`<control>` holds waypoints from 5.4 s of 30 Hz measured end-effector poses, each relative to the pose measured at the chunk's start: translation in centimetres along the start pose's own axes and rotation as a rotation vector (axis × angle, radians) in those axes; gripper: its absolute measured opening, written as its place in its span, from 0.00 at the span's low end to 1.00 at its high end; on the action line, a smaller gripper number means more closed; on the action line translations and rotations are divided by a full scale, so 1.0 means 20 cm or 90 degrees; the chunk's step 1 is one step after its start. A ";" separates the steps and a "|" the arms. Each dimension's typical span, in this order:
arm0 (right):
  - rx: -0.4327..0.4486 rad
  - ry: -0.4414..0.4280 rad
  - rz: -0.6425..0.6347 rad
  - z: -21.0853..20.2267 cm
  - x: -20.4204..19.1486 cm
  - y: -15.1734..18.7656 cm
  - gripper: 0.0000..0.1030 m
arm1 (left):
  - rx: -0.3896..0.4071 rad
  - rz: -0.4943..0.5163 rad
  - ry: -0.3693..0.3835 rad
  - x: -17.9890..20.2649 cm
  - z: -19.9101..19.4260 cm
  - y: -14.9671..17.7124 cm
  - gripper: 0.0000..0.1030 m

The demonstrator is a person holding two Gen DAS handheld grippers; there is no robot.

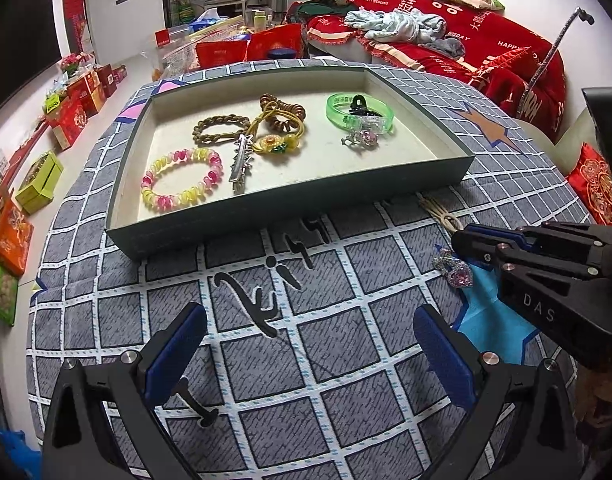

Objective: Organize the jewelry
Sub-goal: 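Move both tools back toward the cream bunny-ear clip and silver charm, then grasp the cream bunny-ear clip with the right tool while the left tool grasps the silver heart charm, then carry the bunny-ear clip and heart charm over the tray with both tools, then lower both items into the tray and open both tools to release them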

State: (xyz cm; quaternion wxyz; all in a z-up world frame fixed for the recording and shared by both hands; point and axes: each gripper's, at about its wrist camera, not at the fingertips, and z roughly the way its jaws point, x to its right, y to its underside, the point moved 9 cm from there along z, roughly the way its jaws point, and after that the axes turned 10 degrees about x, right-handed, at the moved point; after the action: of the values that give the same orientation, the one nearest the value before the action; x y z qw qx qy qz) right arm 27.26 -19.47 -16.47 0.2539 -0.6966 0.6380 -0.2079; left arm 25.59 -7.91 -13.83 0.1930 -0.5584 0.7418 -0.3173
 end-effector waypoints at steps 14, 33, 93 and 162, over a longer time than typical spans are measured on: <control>0.026 -0.007 0.058 -0.10 0.15 -0.03 0.09 | -0.010 -0.003 0.029 0.23 0.06 -0.02 1.00; 0.037 -0.007 0.091 -0.16 0.27 -0.04 0.09 | 0.011 0.056 0.024 0.40 0.12 -0.06 0.65; 0.065 -0.070 0.058 -0.12 -0.10 -0.38 0.09 | 0.126 -0.029 0.042 -0.25 -0.20 -0.39 0.26; 0.010 -0.103 0.134 0.29 -0.14 -0.60 0.14 | 0.008 0.018 -0.050 -0.38 0.41 -0.53 0.26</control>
State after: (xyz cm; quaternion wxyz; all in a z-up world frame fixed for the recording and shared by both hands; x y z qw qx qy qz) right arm 39.91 -15.52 -13.57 0.3302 -0.6380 0.6836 -0.1285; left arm 40.61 -4.55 -13.11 0.2300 -0.5583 0.7396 -0.2972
